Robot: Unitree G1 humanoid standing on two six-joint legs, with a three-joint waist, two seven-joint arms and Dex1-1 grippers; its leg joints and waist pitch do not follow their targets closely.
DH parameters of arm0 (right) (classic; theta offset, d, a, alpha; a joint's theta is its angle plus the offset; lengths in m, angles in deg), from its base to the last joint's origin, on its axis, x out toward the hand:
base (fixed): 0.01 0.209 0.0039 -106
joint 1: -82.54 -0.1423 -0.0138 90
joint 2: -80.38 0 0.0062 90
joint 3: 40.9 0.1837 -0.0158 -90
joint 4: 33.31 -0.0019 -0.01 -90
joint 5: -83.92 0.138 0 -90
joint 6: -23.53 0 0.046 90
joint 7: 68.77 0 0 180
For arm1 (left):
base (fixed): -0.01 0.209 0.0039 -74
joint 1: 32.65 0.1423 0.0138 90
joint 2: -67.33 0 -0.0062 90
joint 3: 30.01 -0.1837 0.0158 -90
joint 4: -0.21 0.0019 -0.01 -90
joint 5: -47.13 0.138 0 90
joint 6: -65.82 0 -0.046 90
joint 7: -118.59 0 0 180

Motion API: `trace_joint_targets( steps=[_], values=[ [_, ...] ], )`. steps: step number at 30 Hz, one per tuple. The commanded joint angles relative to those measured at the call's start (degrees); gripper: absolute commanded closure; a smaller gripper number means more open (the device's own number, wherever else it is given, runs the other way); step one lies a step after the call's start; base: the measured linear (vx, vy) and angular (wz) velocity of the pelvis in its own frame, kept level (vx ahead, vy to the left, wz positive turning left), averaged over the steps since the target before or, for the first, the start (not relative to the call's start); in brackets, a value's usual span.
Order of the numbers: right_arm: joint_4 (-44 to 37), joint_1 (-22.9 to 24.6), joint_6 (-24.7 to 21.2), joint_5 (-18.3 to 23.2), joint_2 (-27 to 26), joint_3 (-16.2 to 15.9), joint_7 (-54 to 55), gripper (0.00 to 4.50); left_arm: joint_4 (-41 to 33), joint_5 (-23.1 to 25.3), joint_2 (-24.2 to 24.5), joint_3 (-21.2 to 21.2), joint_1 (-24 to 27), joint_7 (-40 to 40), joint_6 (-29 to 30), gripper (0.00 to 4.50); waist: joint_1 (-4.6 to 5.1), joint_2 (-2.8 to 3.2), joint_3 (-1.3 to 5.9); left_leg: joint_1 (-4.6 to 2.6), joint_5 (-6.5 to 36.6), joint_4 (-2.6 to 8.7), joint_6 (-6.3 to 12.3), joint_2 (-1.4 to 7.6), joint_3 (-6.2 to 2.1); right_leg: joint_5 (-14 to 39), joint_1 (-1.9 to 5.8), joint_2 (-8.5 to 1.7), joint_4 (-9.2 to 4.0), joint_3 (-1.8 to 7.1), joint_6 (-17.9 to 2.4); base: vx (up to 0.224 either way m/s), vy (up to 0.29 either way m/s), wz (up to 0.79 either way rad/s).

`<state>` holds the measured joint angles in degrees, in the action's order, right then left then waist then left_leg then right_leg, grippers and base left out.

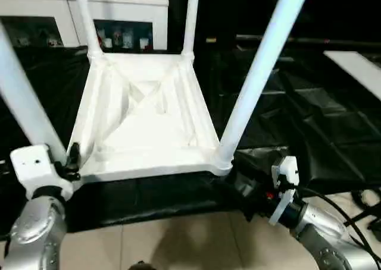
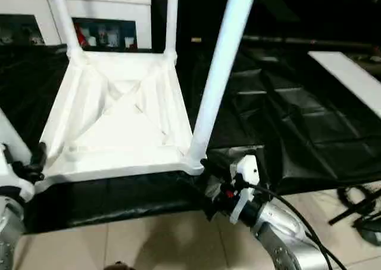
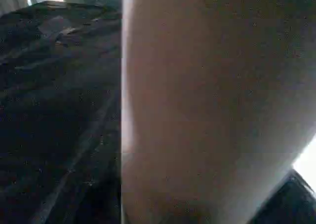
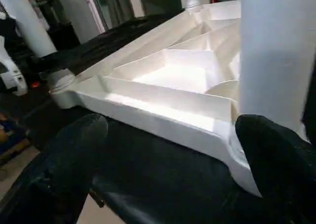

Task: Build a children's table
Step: Flip table

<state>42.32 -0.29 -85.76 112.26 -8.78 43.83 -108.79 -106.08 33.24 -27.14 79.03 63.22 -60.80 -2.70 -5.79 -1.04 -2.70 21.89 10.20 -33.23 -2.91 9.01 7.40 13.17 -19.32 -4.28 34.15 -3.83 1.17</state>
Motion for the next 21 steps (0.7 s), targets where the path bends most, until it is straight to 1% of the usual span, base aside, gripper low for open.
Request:
trace_joint_targets(
  steps=[1,2,3,4,5,6,7,8,9,10,11,12,13,14,15,16,17,18,19,20,21],
  values=[
    [0.3,0.2,0.7,-0.8,-0.1,-0.6,0.6,0.0,-1.9,-0.9,0.3,-1.4,-0.7,1.5,0.9,2.03,0.02,1.05,3.06,-0.72,11.5,4.3,0.74,3.98,-1.26,-5.4,0.85,-4.03,-3.1,2.89,-9.7,0.0,0.0,0.0],
    [0.2,0.3,0.7,-0.8,-0.2,-0.7,0.7,0.0,-1.9,-1.2,0.2,-1.5,-0.8,1.6,1.2,2.13,-0.01,1.02,3.15,-0.58,9.5,4.08,1.48,3.88,-1.14,-7.7,0.89,-3.98,-2.87,2.83,-9.9,0.0,0.0,0.0],
    [0.0,0.3,0.6,-0.8,-0.4,-0.7,0.9,0.0,-2.1,-1.5,0.0,-1.8,-1.0,1.6,1.6,2.13,-0.15,1.12,3.1,-0.41,8.0,3.93,2.6,3.73,-0.94,-9.1,0.86,-3.95,-2.75,2.71,-10.2,0.0,0.0,0.0],
    [-0.1,0.3,0.5,-0.8,-0.5,-0.5,1.3,0.0,-2.2,-2.0,-0.5,-1.9,-1.3,1.4,2.1,2.19,-0.3,1.3,2.97,-0.55,9.5,4.07,2.84,3.86,-0.82,-6.4,0.69,-4.02,-2.93,2.72,-10.3,0.0,0.0,0.0],
    [-0.2,0.3,0.5,-0.9,-0.7,-0.3,1.6,0.0,-2.4,-2.4,-1.0,-1.8,-1.5,1.1,2.6,2.25,-0.31,1.37,2.89,-0.56,10.6,4.19,2.7,3.97,-0.81,-4.6,0.68,-4.04,-2.97,2.72,-10.2,0.0,0.0,0.0],
    [-0.3,0.3,0.3,-0.6,-0.8,0.0,1.8,0.0,-2.7,-3.3,-1.9,-1.6,-1.8,0.5,3.3,2.36,-0.44,1.12,2.76,-0.77,13.0,4.43,2.06,4.19,-0.57,-0.5,0.55,-4.13,-3.18,2.77,-10.4,0.0,0.0,0.0],
    [-0.3,0.2,0.2,-0.5,-0.8,0.2,1.9,0.0,-2.9,-3.8,-2.6,-1.5,-2.0,0.1,3.7,2.36,-0.4,1.26,2.61,-0.9,15.2,4.68,1.24,4.35,-0.39,3.4,0.36,-4.05,-3.53,2.81,-10.0,0.0,0.0,0.0],
    [-0.5,0.3,-0.1,-0.1,-0.9,0.5,1.9,0.0,-3.5,-5.5,-3.9,-0.9,-2.4,-0.7,4.8,2.37,-0.26,0.59,2.5,-0.87,16.1,4.76,1.05,4.37,-0.23,5.3,0.31,-3.99,-3.79,2.86,-9.6,0.0,0.0,0.0],
    [-0.8,0.3,-0.3,0.3,-1.0,0.6,1.9,0.0,-4.2,-8.1,-5.8,0.0,-3.2,-1.7,6.3,2.38,-0.44,0.89,2.45,-1.02,17.7,4.9,0.11,4.45,-0.18,8.6,0.19,-4.22,-3.85,2.95,-9.3,0.0,0.0,0.0],
    [-0.8,0.3,-0.3,0.3,-1.0,0.6,1.9,0.0,-4.2,-8.1,-5.8,0.0,-3.2,-1.7,6.3,2.38,-0.35,0.88,2.4,-1.0,18.2,4.92,-0.2,4.46,-0.12,9.6,0.1,-4.16,-3.97,3.0,-9.1,0.0,0.0,0.0],
    [-0.8,0.2,-0.2,0.3,-0.9,0.6,1.8,0.0,-4.5,-9.2,-6.7,0.4,-3.6,-2.2,6.8,2.38,-0.32,0.76,2.3,-0.96,18.8,4.94,-0.41,4.36,-0.1,11.6,-0.03,-4.16,-4.3,3.08,-8.3,0.0,0.0,0.0],
    [-0.8,0.2,0.1,0.2,-0.9,0.4,1.6,0.0,-4.7,-10.5,-7.8,0.8,-4.0,-2.8,7.3,2.39,-0.21,0.19,2.35,-0.83,18.4,4.92,-0.42,4.33,0.0,12.5,0.04,-4.22,-4.33,3.13,-7.7,0.0,0.0,0.0],
    [-0.8,0.2,0.1,0.2,-0.8,0.4,1.5,0.0,-4.7,-10.6,-7.9,0.9,-4.1,-2.9,7.3,2.39,-0.27,0.38,2.4,-0.76,17.5,4.85,-0.26,4.3,0.04,12.6,-0.01,-4.27,-4.42,3.17,-7.3,0.0,0.0,0.0],
    [-0.9,0.2,0.0,0.6,-0.7,0.2,1.1,0.0,-4.7,-11.6,-8.7,1.1,-4.4,-3.3,7.5,2.39,-0.22,0.26,2.44,-0.73,17.0,4.76,-0.15,4.28,0.1,12.3,-0.03,-4.27,-4.39,3.19,-7.2,0.0,0.0,0.0],
    [-1.4,0.2,-0.5,1.3,-0.4,0.2,0.4,0.0,-4.7,-13.6,-10.5,1.8,-5.1,-4.2,8.2,2.39,-0.23,0.34,2.48,-0.72,16.3,4.72,-0.01,4.31,0.14,11.6,-0.02,-4.24,-4.33,3.18,-7.3,0.0,0.0,0.0],
    [-1.4,0.2,-0.5,1.4,-0.4,0.2,0.4,0.0,-4.7,-13.8,-10.7,1.9,-5.2,-4.2,8.3,2.39,-0.15,-0.02,2.52,-0.66,15.6,4.62,0.2,4.3,0.23,10.9,0.0,-4.18,-4.33,3.18,-7.3,0.0,0.0,0.0],
    [-1.6,0.1,-0.8,1.7,-0.3,0.1,0.2,0.0,-4.7,-14.5,-11.3,2.3,-5.6,-4.4,8.8,2.39,-0.38,0.18,2.57,-0.81,14.7,4.48,0.54,4.29,0.34,10.0,-0.15,-4.16,-4.31,3.21,-7.5,0.0,0.0,0.0],
    [-1.5,-0.1,-1.0,1.9,-0.6,0.4,0.4,0.0,-4.5,-15.8,-12.3,3.2,-6.4,-4.8,9.3,2.39,-0.45,0.1,2.58,-0.62,13.7,4.42,0.86,4.24,0.45,9.1,-0.02,-4.1,-4.19,3.17,-7.7,0.0,0.0,0.0],
    [-1.2,-0.4,-1.2,2.1,-0.9,0.6,0.7,0.0,-4.4,-16.6,-12.7,3.7,-7.1,-5.0,9.7,2.39,-0.52,0.09,2.62,-0.66,13.1,4.38,0.96,4.29,0.52,8.5,-0.03,-4.05,-4.19,3.13,-7.7,0.0,0.0,0.0],
    [-0.1,-1.2,-1.5,1.8,-1.6,1.1,2.1,0.0,-4.1,-17.5,-13.2,4.4,-8.3,-5.4,10.3,2.39,-0.45,-0.24,2.66,-0.69,12.8,4.32,0.95,4.3,0.62,8.2,-0.01,-4.03,-4.1,3.12,-7.7,0.0,0.0,0.0],
    [1.1,-2.1,-1.6,1.4,-2.4,1.6,3.6,0.0,-4.0,-17.5,-13.0,4.3,-9.0,-5.0,10.7,2.39,-0.58,0.04,2.71,-0.86,12.6,4.32,0.82,4.29,0.6,8.1,-0.16,-3.95,-4.05,3.06,-7.9,0.0,0.0,0.0]
  ],
)
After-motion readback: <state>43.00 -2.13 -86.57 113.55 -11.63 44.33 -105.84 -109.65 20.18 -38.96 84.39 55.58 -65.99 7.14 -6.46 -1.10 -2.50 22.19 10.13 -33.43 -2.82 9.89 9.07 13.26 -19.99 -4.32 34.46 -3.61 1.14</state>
